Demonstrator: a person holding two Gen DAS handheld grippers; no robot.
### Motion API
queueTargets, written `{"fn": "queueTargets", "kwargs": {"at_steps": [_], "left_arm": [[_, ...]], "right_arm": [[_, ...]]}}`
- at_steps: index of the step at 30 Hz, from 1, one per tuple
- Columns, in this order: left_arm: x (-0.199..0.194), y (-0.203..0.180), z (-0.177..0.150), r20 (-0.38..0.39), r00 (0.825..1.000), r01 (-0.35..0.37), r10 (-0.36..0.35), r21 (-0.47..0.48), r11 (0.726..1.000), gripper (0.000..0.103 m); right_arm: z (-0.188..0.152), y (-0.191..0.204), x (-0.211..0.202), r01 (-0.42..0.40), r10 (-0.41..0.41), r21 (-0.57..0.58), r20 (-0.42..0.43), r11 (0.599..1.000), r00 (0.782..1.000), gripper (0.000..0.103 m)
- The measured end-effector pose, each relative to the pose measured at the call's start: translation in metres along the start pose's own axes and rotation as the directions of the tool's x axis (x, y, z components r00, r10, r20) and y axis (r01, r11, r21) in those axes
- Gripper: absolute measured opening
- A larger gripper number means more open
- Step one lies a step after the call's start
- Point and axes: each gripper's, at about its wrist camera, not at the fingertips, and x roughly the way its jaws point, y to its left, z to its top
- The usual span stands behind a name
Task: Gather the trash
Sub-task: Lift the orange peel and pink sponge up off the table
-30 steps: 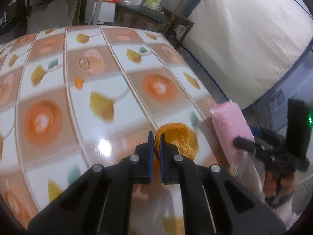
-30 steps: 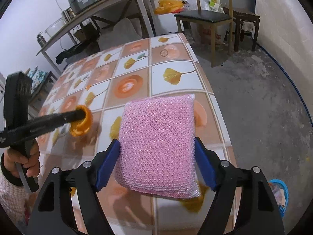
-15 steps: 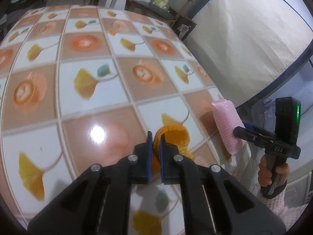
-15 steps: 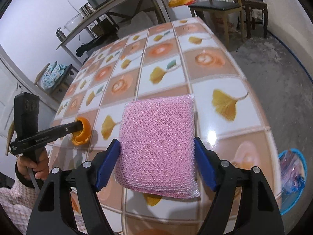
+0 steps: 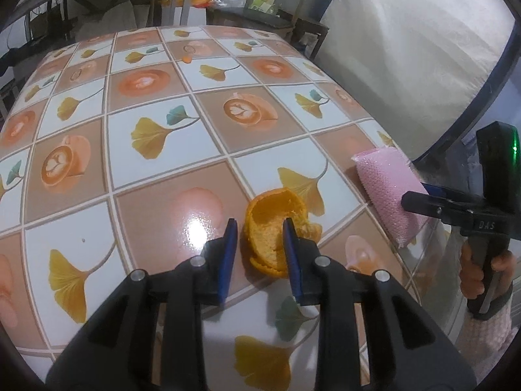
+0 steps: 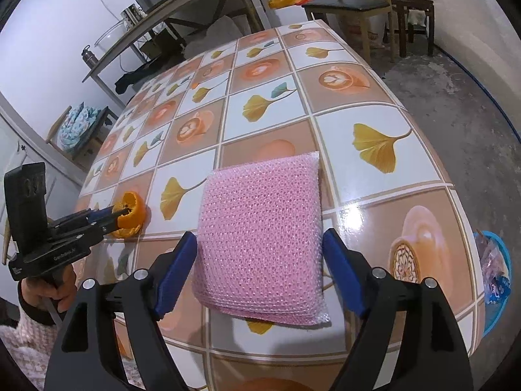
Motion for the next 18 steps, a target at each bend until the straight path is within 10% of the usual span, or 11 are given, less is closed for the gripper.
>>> {"fn": "queueTargets", "kwargs": {"at_steps": [18], "left_arm": [[-0.003, -0.011, 0.0, 0.061, 0.997, -0.052, 0.05, 0.028, 0.998, 0.005]], "right_arm": [[-0.007, 0.004, -0.007, 0.047, -0.045, -0.029, 0.037, 0.998, 0.998, 0.07]]}}
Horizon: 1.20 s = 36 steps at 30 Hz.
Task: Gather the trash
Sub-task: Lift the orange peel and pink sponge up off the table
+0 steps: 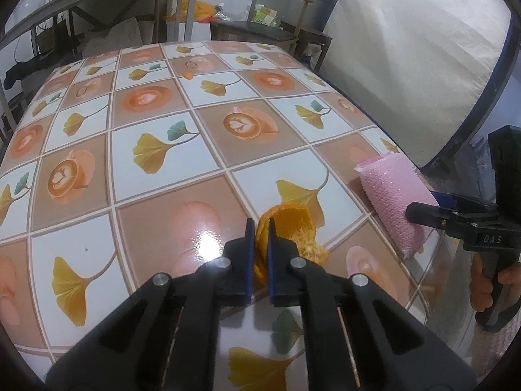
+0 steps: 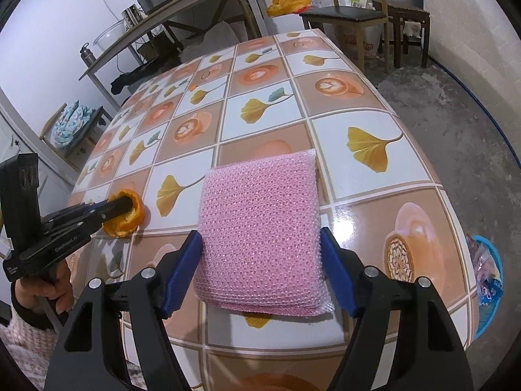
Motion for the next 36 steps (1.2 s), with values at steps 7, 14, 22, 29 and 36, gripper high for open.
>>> {"fn": "queueTargets", "kwargs": {"at_steps": [7, 14, 22, 29, 36], "left_arm": [[0.002, -0.003, -0.001, 0.001, 1.0, -0.005, 0.005, 0.009, 1.0, 0.005], [0.003, -0.003, -0.001, 0.0, 1.0, -0.006, 0.006, 0.009, 1.0, 0.005], [0.003, -0.004, -0.001, 0.005, 1.0, -0.017, 0.017, 0.017, 1.0, 0.005], [0.002, -0.008, 0.0, 0.009, 1.0, -0.026, 0.025, 0.027, 0.999, 0.005], [0.0, -0.011, 0.001, 0.016, 0.999, -0.029, 0.029, 0.038, 0.999, 0.005]], "right_arm": [[0.001, 0.007, 0.0, 0.011, -0.011, -0.036, -0.016, 0.999, 1.0, 0.076], [0.001, 0.025, 0.013, 0.08, -0.086, -0.131, -0.044, 0.988, 0.995, 0.084], [-0.002, 0.035, 0.019, 0.157, -0.165, -0.193, -0.025, 0.969, 0.986, 0.084], [-0.002, 0.028, 0.013, 0.14, -0.144, -0.159, -0.011, 0.977, 0.99, 0.079], [0.0, 0.025, 0.006, 0.127, -0.127, -0.136, 0.009, 0.983, 0.992, 0.079]]}}
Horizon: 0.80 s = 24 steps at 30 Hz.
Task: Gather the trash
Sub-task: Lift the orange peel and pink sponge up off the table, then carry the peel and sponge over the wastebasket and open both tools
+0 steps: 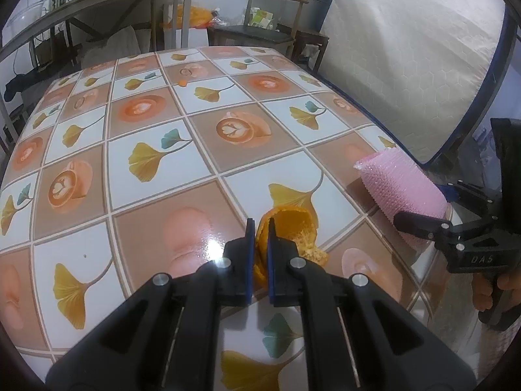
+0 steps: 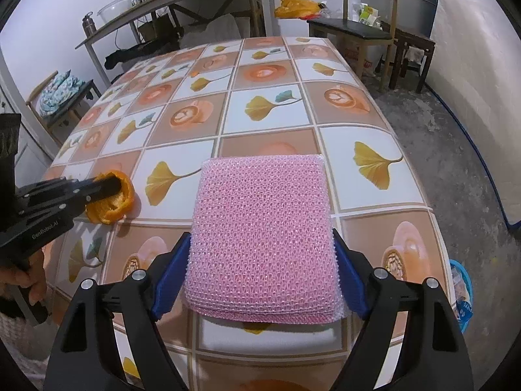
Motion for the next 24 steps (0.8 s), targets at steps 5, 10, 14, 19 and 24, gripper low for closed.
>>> {"fn": "queueTargets", "kwargs": {"at_steps": [5, 10, 14, 19, 24], "left_arm": [[-0.004, -0.003, 0.001, 0.01, 1.0, -0.005, 0.005, 0.01, 1.0, 0.005], [-0.007, -0.006, 0.0, 0.018, 1.0, -0.008, 0.008, 0.016, 1.0, 0.005], [-0.011, -0.009, 0.002, 0.03, 1.0, -0.005, 0.005, 0.022, 1.0, 0.005], [-0.022, -0.023, 0.013, 0.061, 0.997, 0.044, -0.047, 0.053, 0.998, 0.005], [-0.035, -0.065, 0.037, 0.104, 0.981, 0.149, -0.166, 0.152, 0.977, 0.005]], "right_arm": [[0.001, -0.002, -0.005, -0.01, 0.009, 0.01, 0.015, 1.0, 1.0, 0.078], [0.001, -0.002, -0.009, -0.013, 0.013, 0.009, 0.023, 1.0, 1.0, 0.078], [0.002, -0.004, -0.014, -0.014, 0.013, 0.014, 0.04, 1.0, 0.999, 0.078], [0.003, -0.024, -0.042, 0.002, -0.009, 0.063, 0.109, 0.998, 0.994, 0.078], [-0.008, -0.072, -0.096, 0.052, -0.09, 0.178, 0.212, 0.983, 0.973, 0.078]]}}
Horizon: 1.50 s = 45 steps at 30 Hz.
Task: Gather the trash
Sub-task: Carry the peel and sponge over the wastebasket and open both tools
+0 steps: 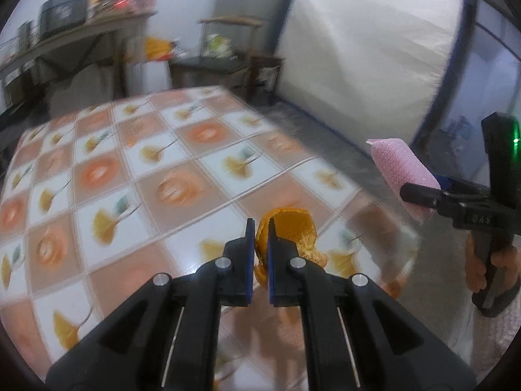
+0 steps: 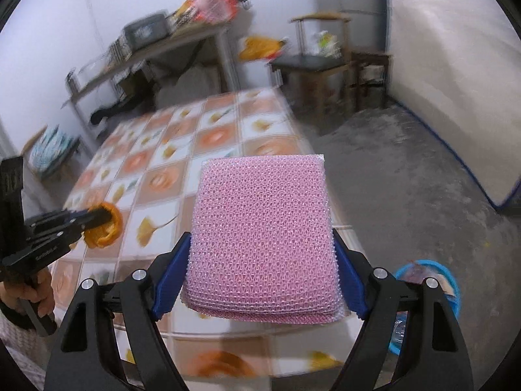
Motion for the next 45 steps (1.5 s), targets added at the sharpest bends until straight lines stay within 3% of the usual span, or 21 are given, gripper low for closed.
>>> {"fn": "queueTargets", "kwargs": {"at_steps": [6, 12, 17, 18, 21, 23, 24, 26, 29, 35, 40, 42, 45], "left_arm": [[0.017, -0.065, 0.038, -0.003, 0.986, 0.165, -0.166, 0.13, 0.978, 0.005], [0.054, -0.14, 0.063, -0.075, 0.956, 0.295, -0.285, 0.241, 0.925, 0.005], [0.098, -0.202, 0.067, -0.193, 0.905, 0.417, -0.378, 0.244, 0.875, 0.005], [0.111, -0.216, 0.065, -0.225, 0.887, 0.45, -0.403, 0.225, 0.864, 0.005], [0.144, -0.245, 0.053, -0.297, 0.85, 0.495, -0.434, 0.172, 0.852, 0.005], [0.164, -0.258, 0.041, -0.335, 0.838, 0.498, -0.431, 0.145, 0.855, 0.005], [0.175, -0.264, 0.035, -0.348, 0.837, 0.493, -0.423, 0.142, 0.859, 0.005], [0.202, -0.276, 0.016, -0.353, 0.86, 0.446, -0.369, 0.168, 0.879, 0.005], [0.243, -0.279, -0.006, -0.363, 0.873, 0.399, -0.325, 0.149, 0.905, 0.005], [0.335, -0.284, -0.036, -0.411, 0.872, 0.336, -0.264, 0.112, 0.935, 0.005], [0.387, -0.292, -0.037, -0.418, 0.892, 0.27, -0.175, 0.181, 0.946, 0.005], [0.399, -0.292, -0.033, -0.405, 0.902, 0.253, -0.151, 0.212, 0.944, 0.01], [0.406, -0.29, -0.026, -0.4, 0.906, 0.242, -0.14, 0.216, 0.946, 0.038]], "right_arm": [[-0.023, -0.084, -0.068, 0.184, -0.204, 0.178, 0.096, 0.967, 0.974, 0.078], [-0.085, -0.168, -0.114, 0.316, -0.367, 0.377, 0.071, 0.871, 0.927, 0.078], [-0.142, -0.225, -0.123, 0.34, -0.407, 0.517, 0.019, 0.786, 0.913, 0.078], [-0.156, -0.238, -0.121, 0.342, -0.409, 0.548, 0.0, 0.763, 0.913, 0.078], [-0.186, -0.26, -0.114, 0.334, -0.395, 0.602, -0.033, 0.726, 0.918, 0.078], [-0.205, -0.274, -0.105, 0.324, -0.375, 0.63, -0.055, 0.706, 0.925, 0.078], [-0.209, -0.277, -0.099, 0.322, -0.369, 0.636, -0.063, 0.701, 0.927, 0.078], [-0.223, -0.288, -0.086, 0.316, -0.349, 0.649, -0.082, 0.692, 0.933, 0.078], [-0.236, -0.298, -0.069, 0.31, -0.326, 0.66, -0.103, 0.684, 0.94, 0.078], [-0.252, -0.318, -0.031, 0.282, -0.264, 0.669, -0.132, 0.688, 0.955, 0.078], [-0.248, -0.333, -0.007, 0.241, -0.22, 0.675, -0.118, 0.697, 0.968, 0.078], [-0.241, -0.344, 0.001, 0.216, -0.206, 0.673, -0.095, 0.707, 0.974, 0.078], [-0.226, -0.36, 0.021, 0.182, -0.179, 0.661, -0.073, 0.728, 0.981, 0.078]]}}
